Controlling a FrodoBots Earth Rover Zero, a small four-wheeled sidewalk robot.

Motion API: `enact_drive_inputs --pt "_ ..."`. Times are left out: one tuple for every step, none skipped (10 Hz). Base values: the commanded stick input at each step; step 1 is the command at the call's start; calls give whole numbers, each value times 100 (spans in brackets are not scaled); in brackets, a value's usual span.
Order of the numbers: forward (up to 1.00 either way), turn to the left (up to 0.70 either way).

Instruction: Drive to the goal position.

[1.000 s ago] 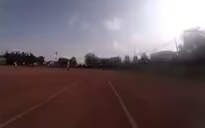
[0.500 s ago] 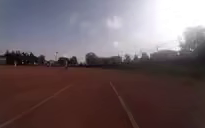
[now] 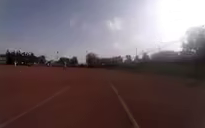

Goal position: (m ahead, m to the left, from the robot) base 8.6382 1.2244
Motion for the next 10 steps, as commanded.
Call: enact_drive_inputs --pt "70 0" --pt "70 0" --pt "70 0" --pt "70 0" --pt "70 0" --pt "70 0" --pt "70 0" --pt "70 0" --pt "70 0" --pt "70 0"
